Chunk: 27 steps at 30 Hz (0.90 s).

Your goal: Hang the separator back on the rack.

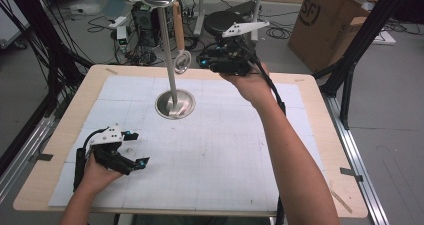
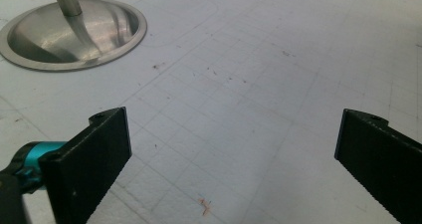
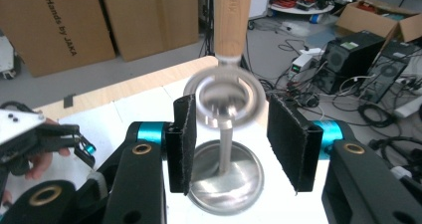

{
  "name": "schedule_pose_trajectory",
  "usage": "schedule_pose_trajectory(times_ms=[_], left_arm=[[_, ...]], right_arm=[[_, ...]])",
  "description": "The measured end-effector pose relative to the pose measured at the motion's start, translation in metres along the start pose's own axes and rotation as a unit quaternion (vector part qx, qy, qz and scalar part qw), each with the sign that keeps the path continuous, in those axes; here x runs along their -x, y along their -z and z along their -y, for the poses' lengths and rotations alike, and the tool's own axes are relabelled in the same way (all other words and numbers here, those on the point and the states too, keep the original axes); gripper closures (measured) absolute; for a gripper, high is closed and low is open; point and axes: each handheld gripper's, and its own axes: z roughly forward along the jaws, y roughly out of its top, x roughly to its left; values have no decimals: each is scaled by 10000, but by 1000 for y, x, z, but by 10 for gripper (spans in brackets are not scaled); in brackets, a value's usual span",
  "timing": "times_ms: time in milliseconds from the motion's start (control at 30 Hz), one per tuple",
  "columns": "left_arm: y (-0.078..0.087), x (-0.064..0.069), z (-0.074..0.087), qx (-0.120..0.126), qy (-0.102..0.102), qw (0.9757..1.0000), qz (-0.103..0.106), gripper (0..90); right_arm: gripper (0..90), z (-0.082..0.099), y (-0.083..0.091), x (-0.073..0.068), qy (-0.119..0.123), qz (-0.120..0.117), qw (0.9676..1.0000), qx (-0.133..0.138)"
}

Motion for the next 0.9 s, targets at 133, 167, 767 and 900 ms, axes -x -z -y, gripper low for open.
schedule_pose_trajectory(times_ms=[133,167,767,900], left_arm=[[-1,1,0,-43,-15,10000,-6,19],[-1,1,0,-47,-17,10000,-9,19],[0,1,0,-17,-9,10000,18,19],[0,2,0,-21,-15,10000,18,19]], right_arm=[[534,7,13,0,40,-19,10000,76],[532,9,16,1,33,-30,9999,90],[424,56,57,5,-94,-65,9999,127],[402,60,62,3,-33,-14,9998,214]])
